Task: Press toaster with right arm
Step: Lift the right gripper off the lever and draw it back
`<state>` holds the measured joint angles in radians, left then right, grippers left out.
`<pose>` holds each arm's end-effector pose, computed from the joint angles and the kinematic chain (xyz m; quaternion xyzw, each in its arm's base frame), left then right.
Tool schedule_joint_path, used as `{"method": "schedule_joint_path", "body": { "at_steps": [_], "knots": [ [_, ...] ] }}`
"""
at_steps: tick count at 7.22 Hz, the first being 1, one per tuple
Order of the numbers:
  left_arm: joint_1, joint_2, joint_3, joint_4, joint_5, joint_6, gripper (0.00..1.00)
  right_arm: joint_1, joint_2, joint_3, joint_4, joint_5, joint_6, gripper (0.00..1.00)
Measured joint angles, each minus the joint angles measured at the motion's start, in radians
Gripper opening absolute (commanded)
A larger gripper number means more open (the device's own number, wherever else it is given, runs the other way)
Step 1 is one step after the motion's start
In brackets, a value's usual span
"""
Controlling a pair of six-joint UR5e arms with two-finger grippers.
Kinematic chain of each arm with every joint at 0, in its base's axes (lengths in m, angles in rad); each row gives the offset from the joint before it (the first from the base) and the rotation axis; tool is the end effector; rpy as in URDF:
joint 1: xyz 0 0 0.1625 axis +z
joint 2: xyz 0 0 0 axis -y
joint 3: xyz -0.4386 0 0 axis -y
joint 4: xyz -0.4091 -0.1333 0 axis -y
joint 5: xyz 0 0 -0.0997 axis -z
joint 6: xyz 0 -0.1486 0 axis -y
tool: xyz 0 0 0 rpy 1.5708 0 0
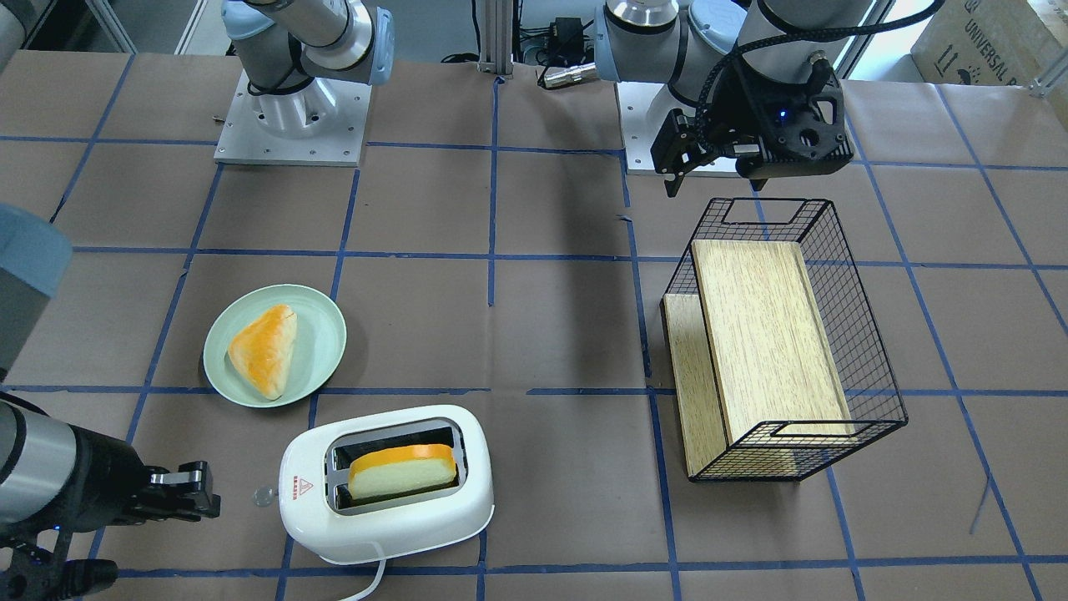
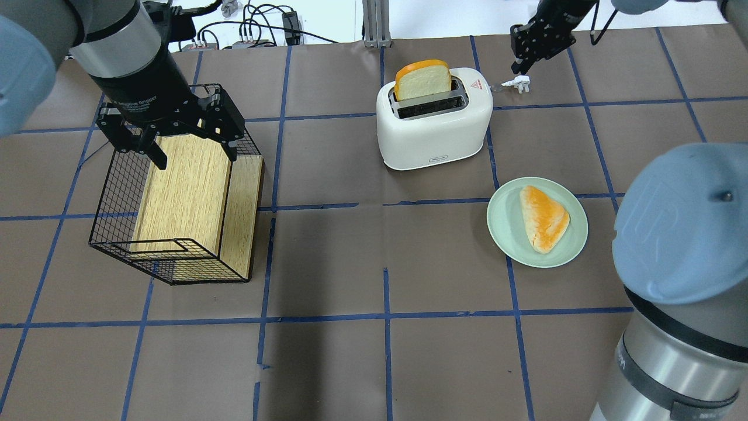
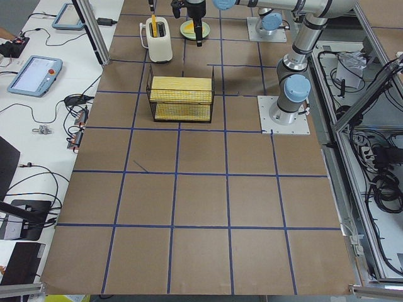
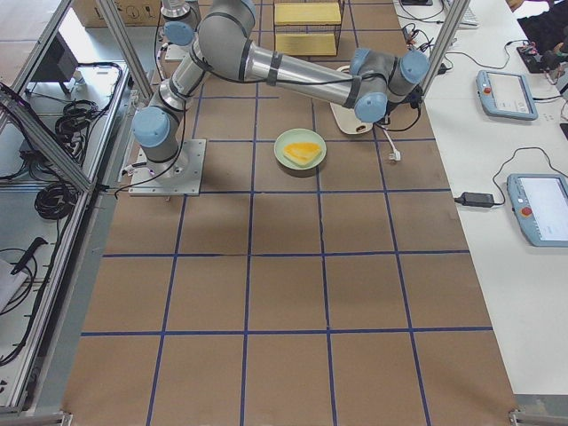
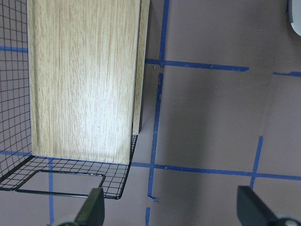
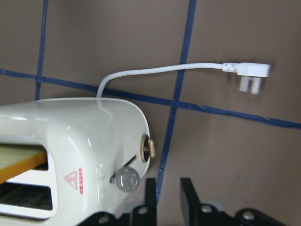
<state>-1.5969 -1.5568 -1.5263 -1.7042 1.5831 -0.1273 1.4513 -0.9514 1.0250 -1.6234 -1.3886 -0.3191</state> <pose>-0.1442 -0.4870 0.4693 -0.0503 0.9980 0.0369 0.0090 0.0686 -0.7729 0.3413 -0.0983 0.9909 -0.0096 0.0911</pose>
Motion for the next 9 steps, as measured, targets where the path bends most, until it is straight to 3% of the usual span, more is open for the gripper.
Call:
{"method": "schedule_joint_path", "body": {
  "at_steps": [2,4,6,8,9],
  "knots": [
    [0.0,0.0,0.0,0.0,0.0,0.0,1.0,0.065,-0.06,-0.054,0.046,-0.167,0.002,1.0],
    [0.0,0.0,0.0,0.0,0.0,0.0,1.0,0.098,-0.166,-0.031,0.134,-0.196,0.004,1.0],
    [0.0,0.0,0.0,0.0,0.0,0.0,1.0,0.109,-0.326,0.123,0.183,-0.199,0.007,1.0],
    [0.0,0.0,0.0,0.0,0.0,0.0,1.0,0.104,-0.498,0.354,0.137,-0.209,0.008,1.0],
    [0.0,0.0,0.0,0.0,0.0,0.0,1.0,0.099,-0.542,0.412,0.129,-0.211,0.009,1.0]
  ]
}}
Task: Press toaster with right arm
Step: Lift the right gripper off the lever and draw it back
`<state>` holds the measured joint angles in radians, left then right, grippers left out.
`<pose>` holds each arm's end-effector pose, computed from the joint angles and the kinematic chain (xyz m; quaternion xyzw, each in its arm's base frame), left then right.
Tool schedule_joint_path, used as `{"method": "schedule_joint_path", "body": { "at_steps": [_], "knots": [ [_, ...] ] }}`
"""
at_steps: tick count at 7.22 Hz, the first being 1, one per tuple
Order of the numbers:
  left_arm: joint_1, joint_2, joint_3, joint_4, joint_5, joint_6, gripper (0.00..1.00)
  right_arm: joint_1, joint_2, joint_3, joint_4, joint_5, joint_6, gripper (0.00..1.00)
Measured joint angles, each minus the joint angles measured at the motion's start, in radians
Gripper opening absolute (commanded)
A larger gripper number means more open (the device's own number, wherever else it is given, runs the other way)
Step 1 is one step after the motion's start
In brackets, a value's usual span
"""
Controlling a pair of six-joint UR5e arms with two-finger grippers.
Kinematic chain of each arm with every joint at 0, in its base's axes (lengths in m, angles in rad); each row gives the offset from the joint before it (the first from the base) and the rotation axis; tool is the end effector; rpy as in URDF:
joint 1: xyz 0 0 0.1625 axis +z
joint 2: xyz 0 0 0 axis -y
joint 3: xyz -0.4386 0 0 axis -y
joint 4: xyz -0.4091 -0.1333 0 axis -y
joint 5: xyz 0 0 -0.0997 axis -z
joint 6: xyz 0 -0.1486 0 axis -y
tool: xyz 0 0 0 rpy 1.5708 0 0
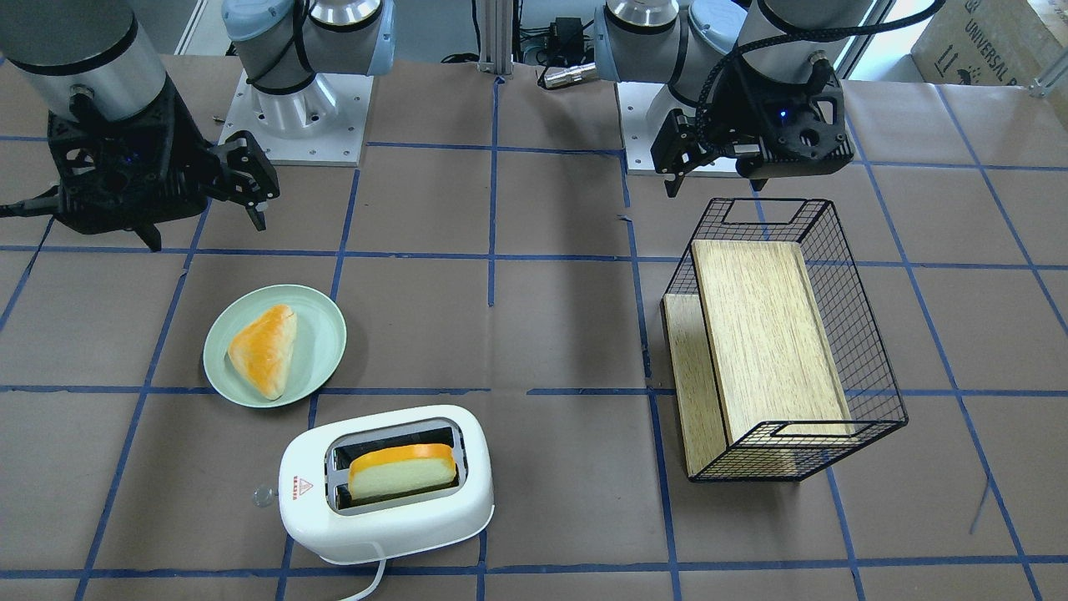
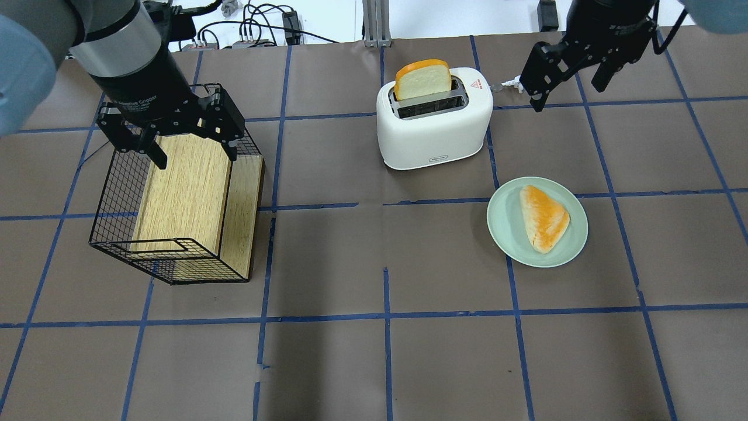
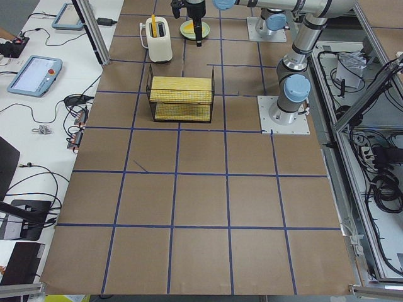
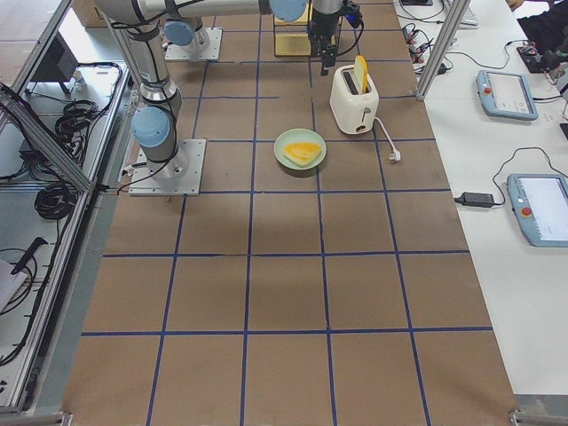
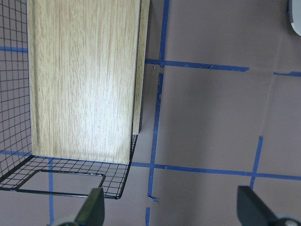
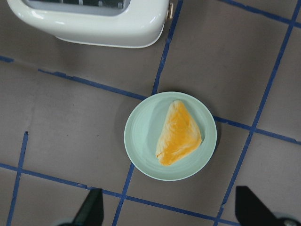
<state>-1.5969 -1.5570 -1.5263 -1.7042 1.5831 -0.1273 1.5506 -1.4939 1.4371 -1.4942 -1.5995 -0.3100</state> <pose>-0.1442 -0.4870 0.4692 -0.0503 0.9980 0.0370 0.0090 0.1181 -0.5414 0.4725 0.1445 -0.9893 -0.0121 0.0125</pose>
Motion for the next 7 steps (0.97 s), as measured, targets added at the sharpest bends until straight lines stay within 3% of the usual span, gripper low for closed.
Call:
{"method": "schedule_joint_path", "body": {
  "at_steps": [7],
  "knots": [
    [0.0,0.0,0.0,0.001,0.0,0.0,1.0,-0.003,-0.021,0.033,-0.007,0.0,0.02,1.0]
  ]
}}
